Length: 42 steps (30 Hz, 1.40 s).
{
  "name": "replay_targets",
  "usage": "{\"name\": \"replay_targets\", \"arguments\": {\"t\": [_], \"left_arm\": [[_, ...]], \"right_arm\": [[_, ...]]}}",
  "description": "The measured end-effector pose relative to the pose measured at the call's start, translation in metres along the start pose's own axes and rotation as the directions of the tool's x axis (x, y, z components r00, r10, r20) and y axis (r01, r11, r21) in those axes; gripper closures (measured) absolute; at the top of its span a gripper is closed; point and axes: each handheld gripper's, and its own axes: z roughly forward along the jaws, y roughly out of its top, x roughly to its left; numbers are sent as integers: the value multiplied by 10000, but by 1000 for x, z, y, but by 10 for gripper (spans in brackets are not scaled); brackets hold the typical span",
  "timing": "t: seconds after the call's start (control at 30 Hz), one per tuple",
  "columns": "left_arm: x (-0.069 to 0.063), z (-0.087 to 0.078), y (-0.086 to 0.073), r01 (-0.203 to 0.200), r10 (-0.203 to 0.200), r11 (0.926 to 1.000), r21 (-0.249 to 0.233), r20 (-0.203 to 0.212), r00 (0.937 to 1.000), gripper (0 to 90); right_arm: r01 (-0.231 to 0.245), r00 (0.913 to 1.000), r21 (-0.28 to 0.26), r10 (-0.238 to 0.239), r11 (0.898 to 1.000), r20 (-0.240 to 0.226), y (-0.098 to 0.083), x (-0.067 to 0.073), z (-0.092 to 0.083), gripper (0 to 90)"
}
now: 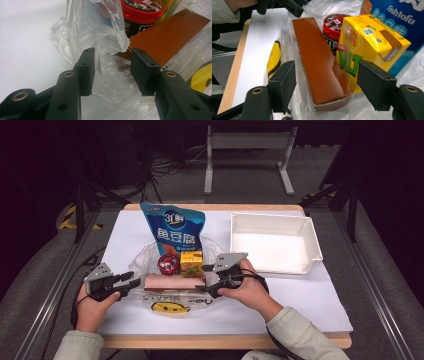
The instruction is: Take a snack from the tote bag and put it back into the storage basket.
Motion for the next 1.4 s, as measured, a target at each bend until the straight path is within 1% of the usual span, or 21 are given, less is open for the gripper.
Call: {"name": "replay_targets", "arguments": {"t": [0.07,0.27,0.4,0.47,0.57,0.67,0.77,0.87,1.17,1.23,1.4], "left_arm": [[0,0,0,-68,68,10000,-12,-58,10000,502],[-3,-4,-1,-5,5,10000,-76,-9,10000,467],[-5,-7,-1,-126,126,9998,-159,-45,9999,453],[-8,-11,-2,-224,223,9995,-219,-59,9997,448],[-9,-14,-4,-224,223,9994,-255,-72,9997,432],[-9,-17,-6,-113,113,9996,-245,-21,9999,411],[-10,-20,-8,-53,52,9994,-354,-27,10000,403],[-9,-21,-9,-73,72,9990,-436,-44,10000,403],[-9,-21,-9,-41,41,9992,-388,18,10000,404],[-8,-20,-9,-96,96,9991,-424,5,10000,404],[-8,-19,-8,-126,130,9990,-420,100,9999,402]], "right_arm": [[-46,9999,52,47,10000,-156,3,0,2,330],[121,9983,372,-100,9992,-567,13,1,11,354],[221,9980,523,-189,9984,-595,17,1,15,358],[245,9973,621,-201,9978,-706,21,2,19,361],[341,9967,782,-281,9964,-758,27,3,24,362],[407,9957,916,-328,9950,-863,31,4,29,358],[480,9953,988,-393,9939,-884,35,4,34,365],[489,9953,1045,-397,9933,-888,38,4,40,371],[715,9936,1401,-583,9876,-964,41,6,57,379],[801,9929,1487,-658,9856,-988,42,7,60,379],[937,9926,1598,-797,9827,-915,44,10,65,373]]}}
